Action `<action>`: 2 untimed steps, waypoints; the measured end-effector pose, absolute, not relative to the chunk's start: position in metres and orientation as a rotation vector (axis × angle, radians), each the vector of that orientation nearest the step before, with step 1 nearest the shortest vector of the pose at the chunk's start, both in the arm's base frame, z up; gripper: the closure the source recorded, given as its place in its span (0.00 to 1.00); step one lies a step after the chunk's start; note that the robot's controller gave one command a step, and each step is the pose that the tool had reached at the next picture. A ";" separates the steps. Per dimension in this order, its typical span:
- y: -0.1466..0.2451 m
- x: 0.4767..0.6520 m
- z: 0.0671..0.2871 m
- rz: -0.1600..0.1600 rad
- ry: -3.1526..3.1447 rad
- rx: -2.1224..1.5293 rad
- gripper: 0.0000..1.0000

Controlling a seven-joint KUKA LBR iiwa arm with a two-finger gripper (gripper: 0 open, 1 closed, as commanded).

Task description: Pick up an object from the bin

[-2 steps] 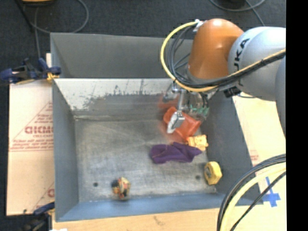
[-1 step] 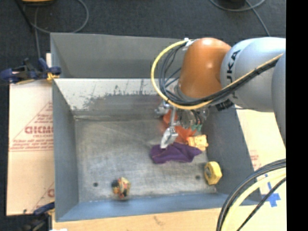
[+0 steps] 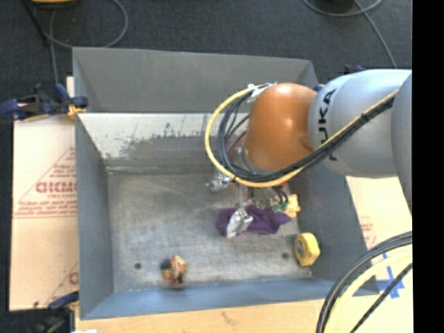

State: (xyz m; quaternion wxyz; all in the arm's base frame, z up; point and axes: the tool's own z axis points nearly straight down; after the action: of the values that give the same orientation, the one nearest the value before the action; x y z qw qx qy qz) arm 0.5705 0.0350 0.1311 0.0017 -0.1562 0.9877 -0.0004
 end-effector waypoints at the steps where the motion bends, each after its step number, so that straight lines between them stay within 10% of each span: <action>1: 0.005 0.548 0.114 0.001 3.056 -0.712 0.00; 2: -0.032 0.584 0.078 0.002 3.083 -0.656 1.00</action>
Offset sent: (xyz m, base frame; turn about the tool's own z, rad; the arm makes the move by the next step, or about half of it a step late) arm 0.0120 -0.0662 -0.0611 -0.1086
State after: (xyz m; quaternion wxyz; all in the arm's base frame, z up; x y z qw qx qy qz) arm 0.5844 -0.0324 0.0785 -0.0053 -0.2081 0.9781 0.0005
